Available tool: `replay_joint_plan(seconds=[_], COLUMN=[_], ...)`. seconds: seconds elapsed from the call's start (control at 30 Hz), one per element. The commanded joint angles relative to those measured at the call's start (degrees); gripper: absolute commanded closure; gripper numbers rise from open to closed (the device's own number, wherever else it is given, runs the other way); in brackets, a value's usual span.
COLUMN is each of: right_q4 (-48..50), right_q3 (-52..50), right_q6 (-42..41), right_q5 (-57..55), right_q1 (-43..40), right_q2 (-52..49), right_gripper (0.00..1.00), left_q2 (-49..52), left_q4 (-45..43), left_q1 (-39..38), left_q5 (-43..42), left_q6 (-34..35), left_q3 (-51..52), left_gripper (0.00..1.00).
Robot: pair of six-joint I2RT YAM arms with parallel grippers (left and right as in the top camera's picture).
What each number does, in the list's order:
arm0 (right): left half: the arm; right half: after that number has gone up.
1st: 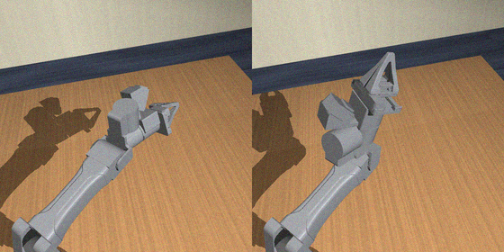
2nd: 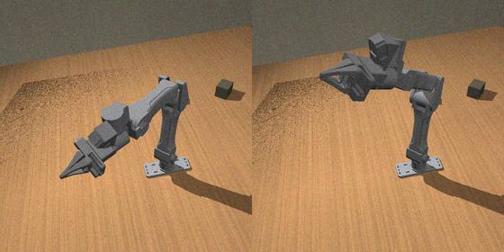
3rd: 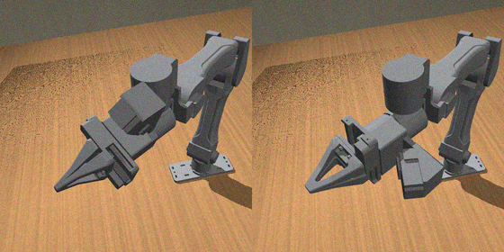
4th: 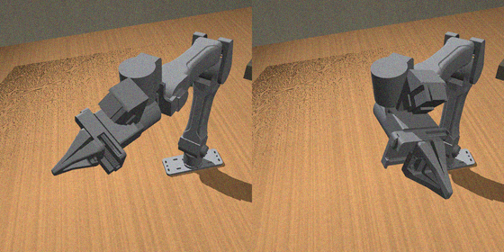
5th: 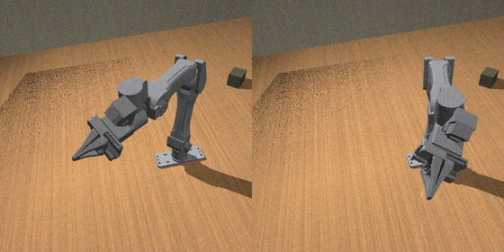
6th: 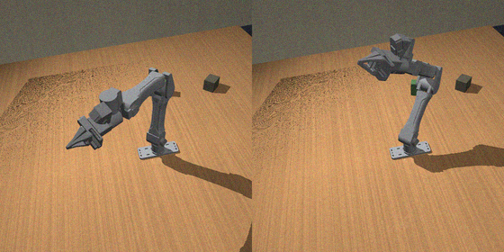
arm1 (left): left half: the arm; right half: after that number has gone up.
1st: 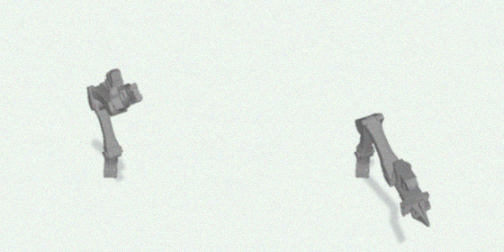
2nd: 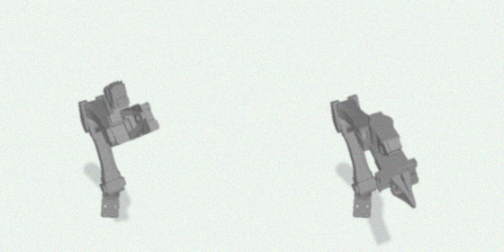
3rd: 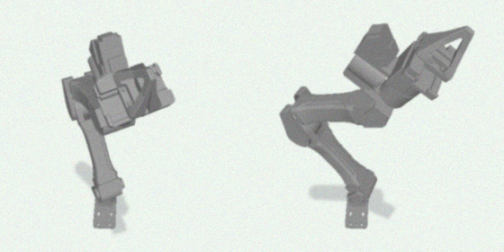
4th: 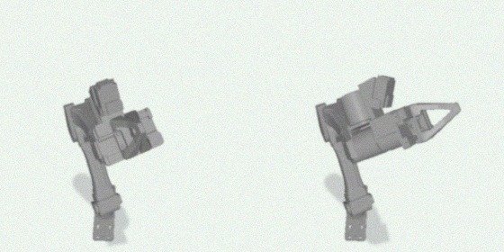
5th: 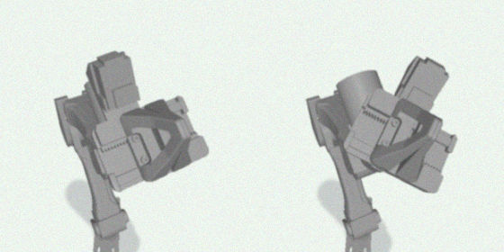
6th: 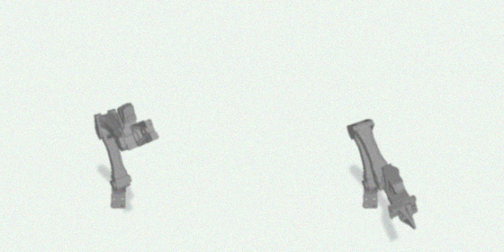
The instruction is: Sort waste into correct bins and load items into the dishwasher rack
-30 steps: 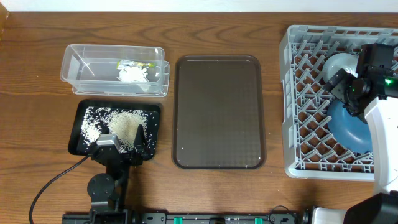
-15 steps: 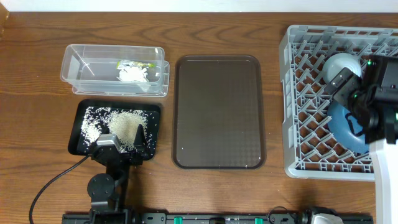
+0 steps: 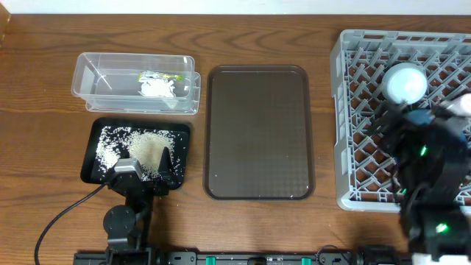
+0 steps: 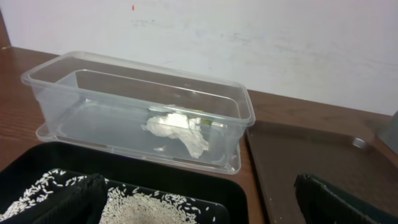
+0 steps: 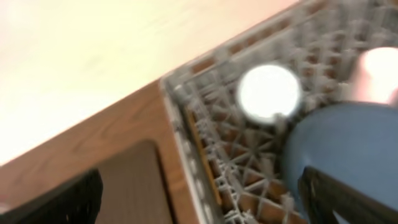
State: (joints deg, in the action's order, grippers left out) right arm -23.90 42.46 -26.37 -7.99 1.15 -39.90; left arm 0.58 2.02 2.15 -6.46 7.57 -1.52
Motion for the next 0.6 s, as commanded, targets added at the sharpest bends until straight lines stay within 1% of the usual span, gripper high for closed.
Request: replay_joint_plan(seconds=[0.0,0.1,0.17,0.37,0.5,0.57], right_q4=[7.4,17.1,22.3,34.4,37.0,34.2], right_q3=[-9.9,-19.3,-24.7,-37.4,-42.0,-42.1], right_q6=[8.3,11.0,11.2,8.0,6.5,6.5], right_q5=[8.0,11.3,11.5,11.2,10.8,10.4], right_q1=[0.7,0.5,0.5,-0.3,-0.8,-0.8], right_q2=[6.8,12.9,16.5,24.3,27.6,29.7], right_gripper=[0.01,0.01,0.01,0.01,0.01,0.01], left_q2=[-0.3,-0.3,-0.3,-0.3,-0.3,-0.3], left_q4=[1.4,1.4,1.4,1.4,1.4,1.4], left_q1=[0.2,0.2,0.2,0.2,0.2,0.2], left_q5=[-0.4,-0.4,-0.4,-0.4,-0.4,-0.4], left_q6=[-0.5,-0.5,-0.5,-0.5,-0.5,-0.5], left_q3=[1.3,1.3,1.3,1.3,1.3,1.3], left_gripper=[0.02,0.02,0.02,0.02,0.02,0.02])
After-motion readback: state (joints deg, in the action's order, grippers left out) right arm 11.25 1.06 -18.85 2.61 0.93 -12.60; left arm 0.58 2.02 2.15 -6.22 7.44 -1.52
